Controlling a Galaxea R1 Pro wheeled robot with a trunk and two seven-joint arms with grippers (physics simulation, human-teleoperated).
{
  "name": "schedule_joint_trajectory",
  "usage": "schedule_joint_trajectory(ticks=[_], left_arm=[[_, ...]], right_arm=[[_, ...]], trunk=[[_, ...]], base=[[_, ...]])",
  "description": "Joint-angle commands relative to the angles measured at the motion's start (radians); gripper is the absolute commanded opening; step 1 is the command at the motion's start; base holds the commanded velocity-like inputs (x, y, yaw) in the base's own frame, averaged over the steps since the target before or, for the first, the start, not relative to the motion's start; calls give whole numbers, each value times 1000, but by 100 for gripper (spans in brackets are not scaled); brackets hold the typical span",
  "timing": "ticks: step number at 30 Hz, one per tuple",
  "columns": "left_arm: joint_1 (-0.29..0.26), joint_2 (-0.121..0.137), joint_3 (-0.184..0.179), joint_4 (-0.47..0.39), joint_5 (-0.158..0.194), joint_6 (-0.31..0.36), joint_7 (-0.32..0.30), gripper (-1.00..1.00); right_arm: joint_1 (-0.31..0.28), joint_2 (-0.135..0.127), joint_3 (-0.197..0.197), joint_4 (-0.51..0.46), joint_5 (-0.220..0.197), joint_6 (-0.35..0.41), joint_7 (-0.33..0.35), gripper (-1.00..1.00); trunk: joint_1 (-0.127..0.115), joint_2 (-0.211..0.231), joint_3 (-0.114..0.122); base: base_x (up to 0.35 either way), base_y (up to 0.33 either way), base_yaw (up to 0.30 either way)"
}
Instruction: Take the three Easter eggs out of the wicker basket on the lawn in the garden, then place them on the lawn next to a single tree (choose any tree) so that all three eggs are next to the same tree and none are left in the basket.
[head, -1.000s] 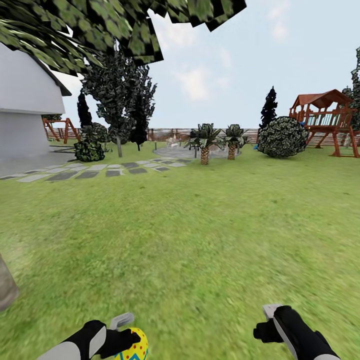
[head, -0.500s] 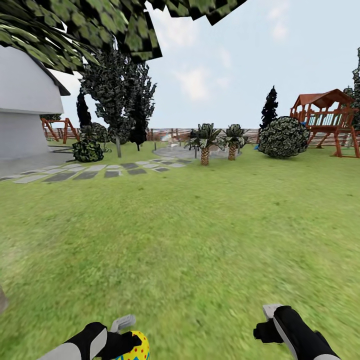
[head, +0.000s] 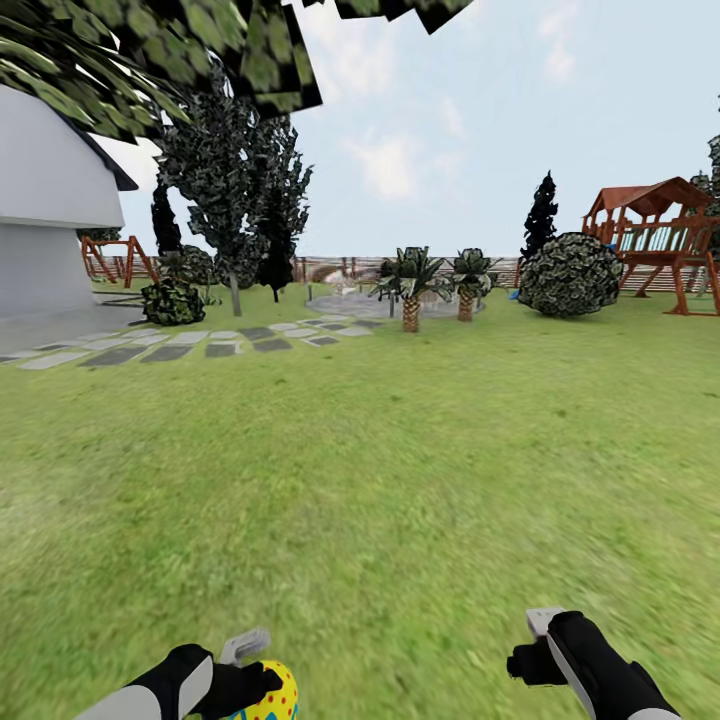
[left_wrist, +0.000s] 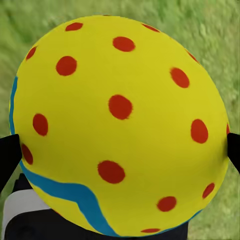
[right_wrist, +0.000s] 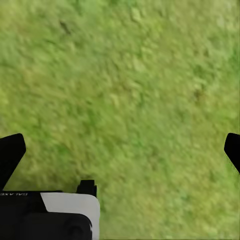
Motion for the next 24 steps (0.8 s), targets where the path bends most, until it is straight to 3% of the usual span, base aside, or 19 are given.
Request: schedule_joint_trajectory(ticks=[1, 17, 24], left_arm=[[0, 0, 8, -2, -11, 5, -6, -100], [0, 1, 9, -2, -11, 5, -7, -100], [0, -1, 9, -1, -9, 5, -7, -100]], right_arm=[[0, -1, 3, -2, 9, 4, 7, 100], [0, 0, 3, -2, 10, 4, 6, 100], [0, -1, 2, -2, 12, 6, 4, 100]], trunk=[[1, -1, 0], [1, -1, 0], [1, -1, 0]], base=[[332, 0, 0], [332, 0, 5], [229, 0, 257]])
